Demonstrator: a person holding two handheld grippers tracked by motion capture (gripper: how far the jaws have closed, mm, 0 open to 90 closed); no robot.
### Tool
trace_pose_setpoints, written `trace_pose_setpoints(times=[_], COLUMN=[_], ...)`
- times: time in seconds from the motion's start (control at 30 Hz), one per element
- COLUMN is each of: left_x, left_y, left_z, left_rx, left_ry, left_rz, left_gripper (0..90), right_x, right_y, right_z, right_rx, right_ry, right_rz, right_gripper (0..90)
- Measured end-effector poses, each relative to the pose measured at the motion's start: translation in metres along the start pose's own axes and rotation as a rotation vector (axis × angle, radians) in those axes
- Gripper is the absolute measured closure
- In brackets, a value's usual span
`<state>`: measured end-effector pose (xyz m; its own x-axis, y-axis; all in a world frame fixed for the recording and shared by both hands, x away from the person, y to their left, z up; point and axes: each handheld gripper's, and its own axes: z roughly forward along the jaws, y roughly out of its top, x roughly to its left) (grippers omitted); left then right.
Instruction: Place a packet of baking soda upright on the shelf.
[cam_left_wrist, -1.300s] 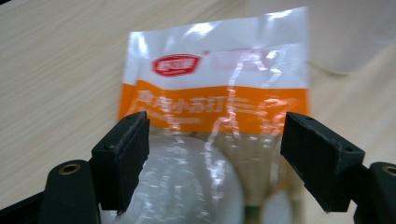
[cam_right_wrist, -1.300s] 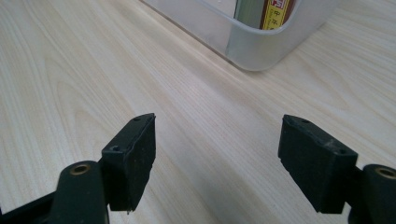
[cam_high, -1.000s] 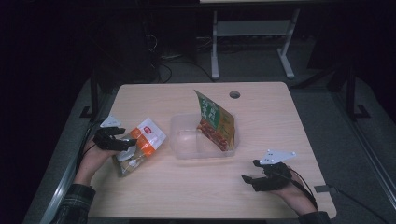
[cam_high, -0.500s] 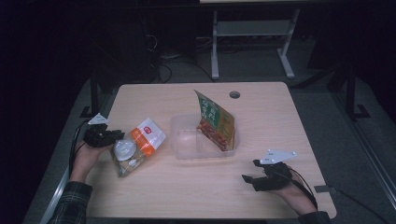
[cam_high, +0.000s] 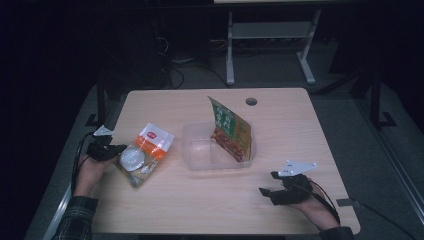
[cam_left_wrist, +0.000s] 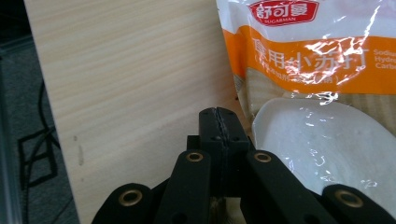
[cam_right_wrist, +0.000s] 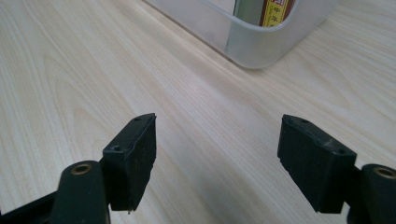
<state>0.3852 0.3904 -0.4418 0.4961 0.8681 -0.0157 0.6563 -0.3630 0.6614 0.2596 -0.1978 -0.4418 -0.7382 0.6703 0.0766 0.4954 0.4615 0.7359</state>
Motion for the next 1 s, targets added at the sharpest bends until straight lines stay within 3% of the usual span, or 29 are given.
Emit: trace_pose_setpoints(times=[0.13,0.2,0.53,0.73,0.77,0.8,0.9,0.93,1.0], left_x=[-0.005,-0.008,-0.027,-0.034,-0.034,-0.031,-0.027,-0.026,-0.029], left_y=[-0.003,-0.005,-0.004,0.000,0.001,0.005,0.010,0.014,0.019], left_z=[-0.002,-0.003,0.001,0.003,0.003,-0.001,-0.006,-0.010,-0.011], left_rx=[-0.004,0.016,0.014,0.018,0.015,-0.028,-0.060,-0.100,-0.116], left_ry=[-0.025,-0.032,-0.106,-0.121,-0.112,-0.101,-0.108,-0.143,-0.159], left_rz=[-0.005,0.021,0.104,0.130,0.131,0.114,0.085,0.053,0.045], left_gripper=[89.7,89.7,89.8,89.6,89.4,83.9,74.7,70.1,62.7], right_x=[0.000,-0.001,0.000,0.000,-0.001,-0.001,-0.001,-0.002,-0.002], right_y=[0.000,0.000,0.000,0.000,0.000,-0.001,-0.001,-0.001,-0.001], right_z=[-0.001,-0.001,-0.002,-0.002,-0.002,-0.003,-0.003,-0.003,-0.003], right_rx=[-0.003,-0.002,-0.008,-0.008,-0.008,-0.008,-0.007,-0.008,-0.006], right_ry=[0.003,0.003,0.005,0.005,0.003,0.002,0.000,-0.001,-0.002], right_rz=[0.002,0.001,-0.003,-0.002,-0.001,0.005,0.004,0.004,0.005], right_gripper=[27.7,27.7,27.7,27.7,27.7,27.7,27.7,27.7,27.8])
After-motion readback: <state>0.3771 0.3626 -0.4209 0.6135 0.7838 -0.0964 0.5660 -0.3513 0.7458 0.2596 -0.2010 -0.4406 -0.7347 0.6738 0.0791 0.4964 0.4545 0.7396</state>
